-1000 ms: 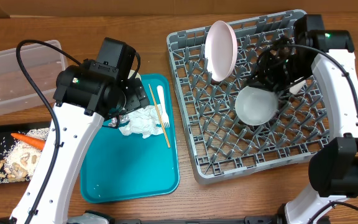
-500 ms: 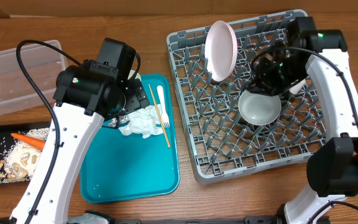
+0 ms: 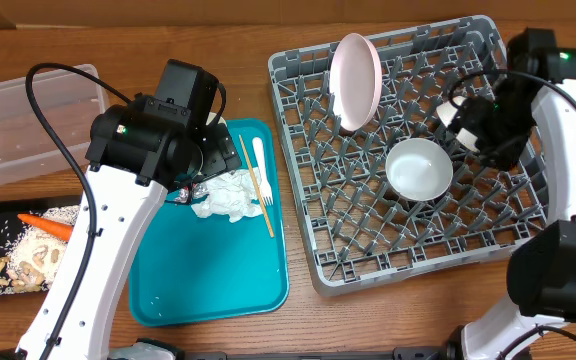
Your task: Sort waste into correct bins and load items into the dishwasher rack
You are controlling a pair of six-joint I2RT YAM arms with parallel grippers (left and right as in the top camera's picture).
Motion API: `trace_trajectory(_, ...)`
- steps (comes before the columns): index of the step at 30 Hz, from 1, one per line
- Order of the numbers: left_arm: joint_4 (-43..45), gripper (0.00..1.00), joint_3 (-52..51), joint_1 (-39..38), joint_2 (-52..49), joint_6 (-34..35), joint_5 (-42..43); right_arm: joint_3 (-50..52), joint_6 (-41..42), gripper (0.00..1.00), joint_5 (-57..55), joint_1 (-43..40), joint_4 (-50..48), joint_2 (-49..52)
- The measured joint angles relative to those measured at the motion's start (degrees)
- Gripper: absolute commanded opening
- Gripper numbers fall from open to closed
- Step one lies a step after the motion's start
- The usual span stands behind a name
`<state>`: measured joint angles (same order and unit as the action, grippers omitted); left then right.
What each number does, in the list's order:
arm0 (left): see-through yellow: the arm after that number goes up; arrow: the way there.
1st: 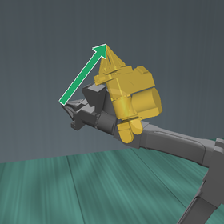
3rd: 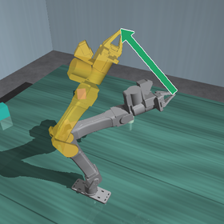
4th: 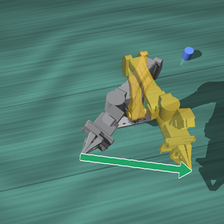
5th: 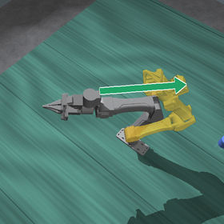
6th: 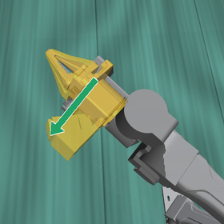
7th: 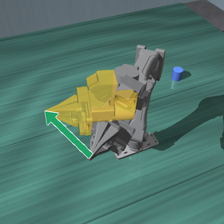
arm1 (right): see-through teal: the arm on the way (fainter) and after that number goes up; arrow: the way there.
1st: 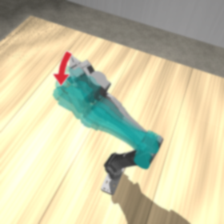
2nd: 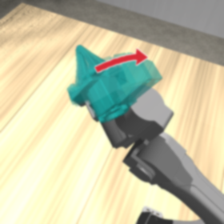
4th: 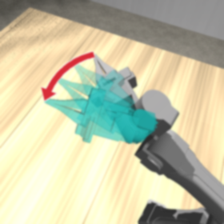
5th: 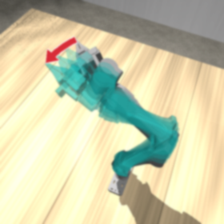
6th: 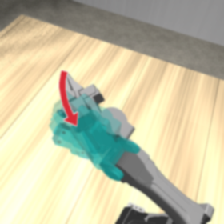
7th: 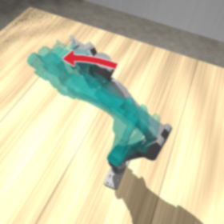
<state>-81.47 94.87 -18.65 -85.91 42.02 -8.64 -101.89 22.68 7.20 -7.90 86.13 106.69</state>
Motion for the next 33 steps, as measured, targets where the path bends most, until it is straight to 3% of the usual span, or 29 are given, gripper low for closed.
trace_trajectory(3,0.02,1.00,0.00,0.00,0.00,0.00,0.00,3.48,0.50,0.59,-0.68,-0.24,-1.77,-0.61)
trace_trajectory(7,0.02,1.00,0.00,0.00,0.00,0.00,0.02,8.00,1.01,0.49,-0.81,0.09,-3.21,-0.68)
trace_trajectory(26,0.24,1.00,0.00,0.00,-0.13,0.00,0.02,8.87,-5.03,0.49,4.63,0.24,-0.92,-0.68)
trace_trajectory(30,0.26,1.00,0.00,0.00,-0.37,0.00,0.02,10.80,-5.90,0.27,4.83,0.33,-1.55,-0.68)
trace_trajectory(33,0.26,1.00,0.00,0.00,-0.39,-0.02,0.02,12.26,-6.23,0.23,5.01,0.46,-2.60,-0.68)
